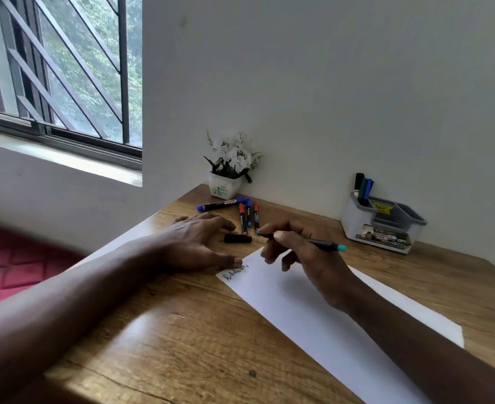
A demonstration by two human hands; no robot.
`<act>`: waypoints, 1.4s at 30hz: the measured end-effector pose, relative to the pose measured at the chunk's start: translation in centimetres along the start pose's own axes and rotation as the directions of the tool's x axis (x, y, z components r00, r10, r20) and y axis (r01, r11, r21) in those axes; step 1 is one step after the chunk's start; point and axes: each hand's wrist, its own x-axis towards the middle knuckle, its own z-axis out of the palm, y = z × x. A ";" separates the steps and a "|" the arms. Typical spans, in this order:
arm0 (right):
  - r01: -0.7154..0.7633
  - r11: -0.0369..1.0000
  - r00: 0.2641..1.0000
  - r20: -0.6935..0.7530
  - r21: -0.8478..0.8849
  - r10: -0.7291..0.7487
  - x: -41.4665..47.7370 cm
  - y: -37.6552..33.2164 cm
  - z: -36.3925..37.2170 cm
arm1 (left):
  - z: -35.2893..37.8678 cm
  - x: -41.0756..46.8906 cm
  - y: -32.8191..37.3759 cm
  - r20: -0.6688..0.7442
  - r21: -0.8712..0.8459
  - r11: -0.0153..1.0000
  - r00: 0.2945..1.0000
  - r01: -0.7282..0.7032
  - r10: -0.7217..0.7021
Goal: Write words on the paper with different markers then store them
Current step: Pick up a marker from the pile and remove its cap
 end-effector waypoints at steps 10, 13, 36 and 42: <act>-0.140 0.988 0.971 0.187 -0.068 0.150 -1.0 -1.3 2.1 | -0.3 0.3 -0.3 -0.015 -0.051 0.998 1.000 -0.028 0.027; -0.053 0.994 0.994 0.095 -0.093 0.061 -1.4 -0.9 3.3 | -0.4 0.0 -0.1 0.002 -0.066 0.997 1.000 -0.027 0.027; 0.037 0.977 0.996 0.082 -0.209 -0.020 -1.1 -0.2 4.0 | -0.5 0.2 -0.1 0.032 -0.068 0.998 0.999 -0.017 0.019; 0.057 0.969 0.997 0.066 -0.239 -0.042 -1.1 -0.4 4.2 | -0.4 0.6 -0.5 0.036 -0.074 0.997 0.999 -0.019 0.022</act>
